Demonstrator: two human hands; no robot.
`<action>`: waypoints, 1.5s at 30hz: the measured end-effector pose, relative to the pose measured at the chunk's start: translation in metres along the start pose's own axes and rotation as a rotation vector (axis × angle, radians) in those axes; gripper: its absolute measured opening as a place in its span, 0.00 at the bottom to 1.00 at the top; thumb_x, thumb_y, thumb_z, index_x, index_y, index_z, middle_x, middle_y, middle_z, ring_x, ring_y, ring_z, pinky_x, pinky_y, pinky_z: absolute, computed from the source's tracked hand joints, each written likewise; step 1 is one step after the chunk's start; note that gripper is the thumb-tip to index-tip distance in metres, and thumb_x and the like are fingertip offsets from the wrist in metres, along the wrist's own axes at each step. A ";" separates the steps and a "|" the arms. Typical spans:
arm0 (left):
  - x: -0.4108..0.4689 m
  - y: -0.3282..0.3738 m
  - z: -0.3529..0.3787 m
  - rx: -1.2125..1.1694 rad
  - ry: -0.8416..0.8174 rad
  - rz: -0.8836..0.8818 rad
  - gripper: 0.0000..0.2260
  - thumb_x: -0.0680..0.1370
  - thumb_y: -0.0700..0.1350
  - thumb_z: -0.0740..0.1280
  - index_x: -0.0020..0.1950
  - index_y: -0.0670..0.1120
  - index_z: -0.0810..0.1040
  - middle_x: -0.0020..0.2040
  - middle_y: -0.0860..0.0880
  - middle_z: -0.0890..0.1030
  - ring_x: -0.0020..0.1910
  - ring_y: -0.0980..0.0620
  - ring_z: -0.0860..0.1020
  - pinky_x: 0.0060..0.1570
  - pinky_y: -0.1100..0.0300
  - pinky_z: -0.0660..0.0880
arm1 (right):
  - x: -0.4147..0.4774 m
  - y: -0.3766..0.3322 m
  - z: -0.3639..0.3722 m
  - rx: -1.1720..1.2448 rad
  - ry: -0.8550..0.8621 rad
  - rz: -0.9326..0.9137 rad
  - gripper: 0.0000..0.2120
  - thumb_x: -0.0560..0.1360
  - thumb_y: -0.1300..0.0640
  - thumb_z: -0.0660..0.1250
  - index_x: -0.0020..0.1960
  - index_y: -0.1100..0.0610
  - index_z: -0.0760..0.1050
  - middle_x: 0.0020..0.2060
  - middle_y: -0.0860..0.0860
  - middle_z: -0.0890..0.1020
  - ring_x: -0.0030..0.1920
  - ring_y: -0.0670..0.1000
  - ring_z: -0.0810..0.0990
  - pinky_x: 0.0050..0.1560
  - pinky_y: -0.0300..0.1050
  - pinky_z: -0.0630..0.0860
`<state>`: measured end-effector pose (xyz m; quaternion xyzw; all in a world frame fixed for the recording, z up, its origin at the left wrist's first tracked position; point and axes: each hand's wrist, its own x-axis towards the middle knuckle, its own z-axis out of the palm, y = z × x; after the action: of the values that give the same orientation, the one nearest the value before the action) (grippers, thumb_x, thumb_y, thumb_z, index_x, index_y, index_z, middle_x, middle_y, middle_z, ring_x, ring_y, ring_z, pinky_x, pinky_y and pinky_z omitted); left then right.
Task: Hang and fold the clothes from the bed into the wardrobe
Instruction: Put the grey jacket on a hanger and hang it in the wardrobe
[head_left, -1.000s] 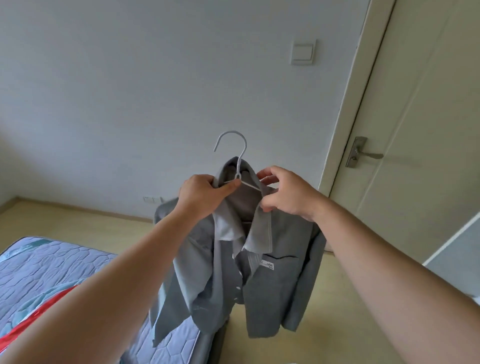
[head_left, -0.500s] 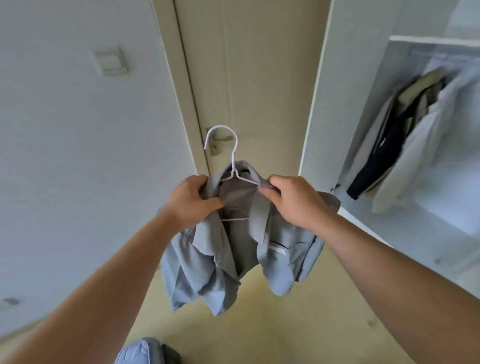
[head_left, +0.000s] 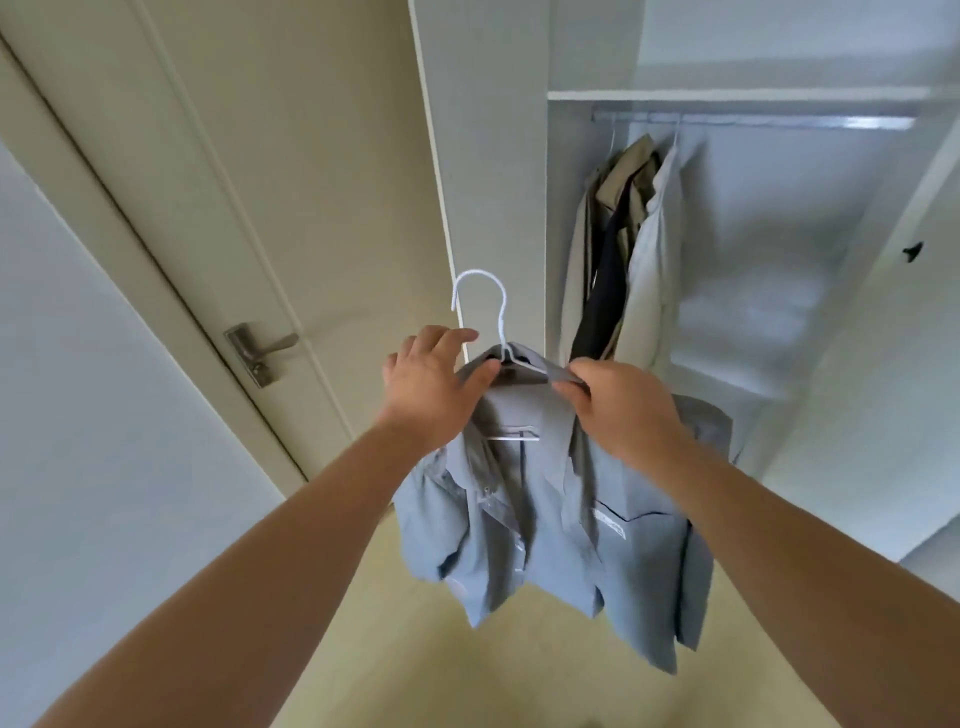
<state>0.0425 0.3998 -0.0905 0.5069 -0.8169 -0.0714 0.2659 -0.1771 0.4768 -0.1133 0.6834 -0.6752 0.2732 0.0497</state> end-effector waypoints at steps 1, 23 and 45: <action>0.013 0.012 0.008 -0.045 -0.004 0.044 0.18 0.80 0.61 0.63 0.66 0.55 0.78 0.62 0.53 0.78 0.64 0.48 0.73 0.64 0.50 0.67 | 0.002 0.010 0.000 -0.042 0.012 -0.003 0.16 0.82 0.47 0.63 0.39 0.55 0.71 0.27 0.46 0.69 0.30 0.56 0.74 0.32 0.50 0.73; 0.284 0.181 0.227 -0.294 -0.274 0.500 0.14 0.83 0.53 0.63 0.40 0.49 0.77 0.35 0.53 0.77 0.35 0.55 0.75 0.37 0.56 0.72 | 0.092 0.240 0.005 -0.172 -0.175 0.579 0.10 0.84 0.43 0.55 0.53 0.49 0.65 0.43 0.49 0.78 0.38 0.53 0.73 0.39 0.48 0.69; 0.577 0.307 0.432 -0.358 -0.570 1.013 0.15 0.83 0.47 0.65 0.37 0.47 0.72 0.33 0.50 0.72 0.35 0.49 0.72 0.41 0.55 0.68 | 0.294 0.440 0.059 -0.279 -0.071 1.156 0.10 0.80 0.61 0.62 0.60 0.55 0.65 0.37 0.50 0.70 0.35 0.55 0.73 0.33 0.47 0.66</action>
<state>-0.6185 -0.0198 -0.1297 -0.0367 -0.9709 -0.2048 0.1188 -0.5946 0.1509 -0.1659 0.2006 -0.9686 0.1415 -0.0405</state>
